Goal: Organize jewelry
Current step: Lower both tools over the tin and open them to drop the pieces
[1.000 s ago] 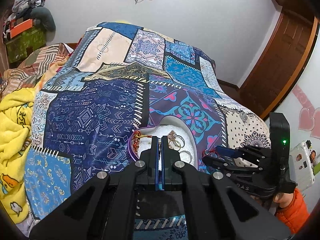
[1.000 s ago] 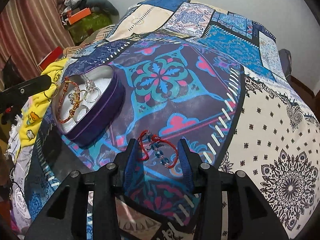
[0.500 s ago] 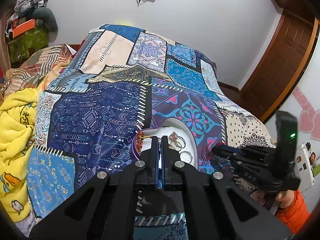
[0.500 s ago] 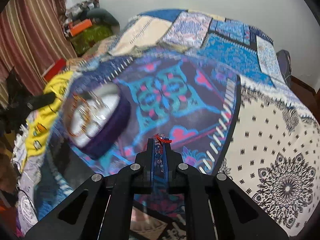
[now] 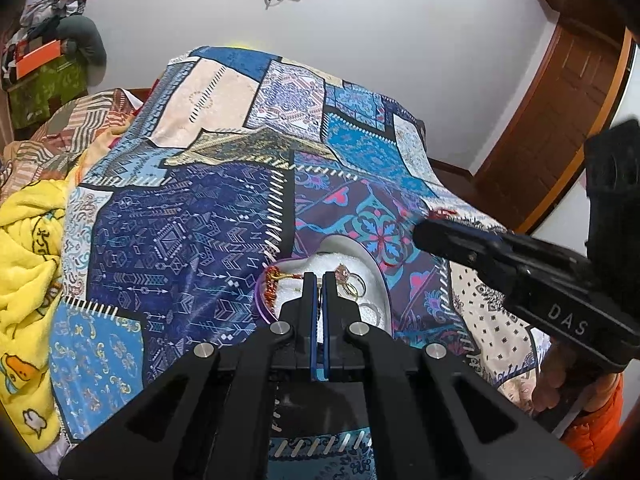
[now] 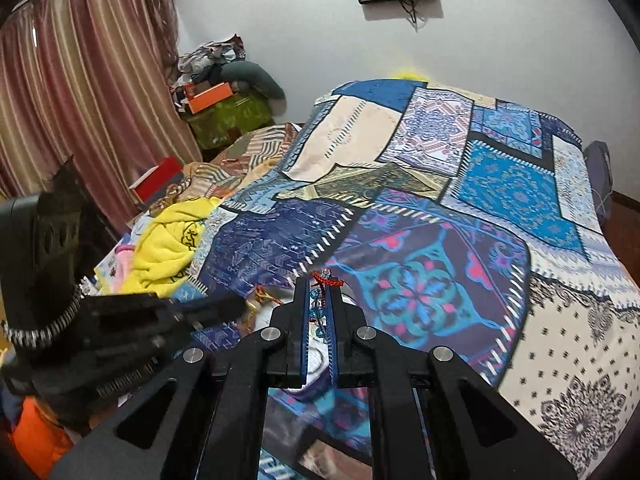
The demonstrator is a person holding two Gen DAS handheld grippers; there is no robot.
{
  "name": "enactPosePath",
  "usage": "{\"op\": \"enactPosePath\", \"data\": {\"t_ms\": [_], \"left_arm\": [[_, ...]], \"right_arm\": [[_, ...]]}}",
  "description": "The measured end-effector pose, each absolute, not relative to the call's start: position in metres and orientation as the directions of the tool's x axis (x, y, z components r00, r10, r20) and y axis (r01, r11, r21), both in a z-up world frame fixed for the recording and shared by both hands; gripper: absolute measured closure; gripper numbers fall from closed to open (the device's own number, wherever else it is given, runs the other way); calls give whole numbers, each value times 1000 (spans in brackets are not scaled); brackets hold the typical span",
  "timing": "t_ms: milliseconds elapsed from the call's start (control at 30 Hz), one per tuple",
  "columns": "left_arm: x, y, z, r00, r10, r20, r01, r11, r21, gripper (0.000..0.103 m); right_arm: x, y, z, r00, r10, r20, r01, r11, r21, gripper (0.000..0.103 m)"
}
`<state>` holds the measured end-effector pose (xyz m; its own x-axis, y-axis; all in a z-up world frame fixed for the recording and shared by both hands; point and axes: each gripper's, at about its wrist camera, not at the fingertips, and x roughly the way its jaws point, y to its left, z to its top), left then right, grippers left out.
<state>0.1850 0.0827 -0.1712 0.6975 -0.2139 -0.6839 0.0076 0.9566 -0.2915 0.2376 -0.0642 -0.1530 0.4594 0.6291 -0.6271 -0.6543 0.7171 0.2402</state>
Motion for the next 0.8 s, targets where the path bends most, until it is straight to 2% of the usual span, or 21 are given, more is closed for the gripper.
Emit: {"op": "enactPosePath", "data": {"t_ms": [300, 667, 700, 800], "left_arm": [[193, 77, -188, 660, -240, -712, 27, 955, -296, 103], [194, 80, -192, 643, -254, -722, 13, 947, -322, 102], [194, 81, -191, 644, -252, -722, 11, 947, -320, 101], [191, 82, -185, 653, -237, -719, 5, 951, -309, 97]], "right_arm": [[247, -50, -183, 385, 610, -693, -651, 711, 265, 96], [243, -46, -188, 355, 584, -730, -657, 711, 250, 96], [243, -46, -188, 345, 584, -734, -657, 710, 256, 95], [242, -48, -186, 335, 585, -739, -650, 711, 268, 82]]}}
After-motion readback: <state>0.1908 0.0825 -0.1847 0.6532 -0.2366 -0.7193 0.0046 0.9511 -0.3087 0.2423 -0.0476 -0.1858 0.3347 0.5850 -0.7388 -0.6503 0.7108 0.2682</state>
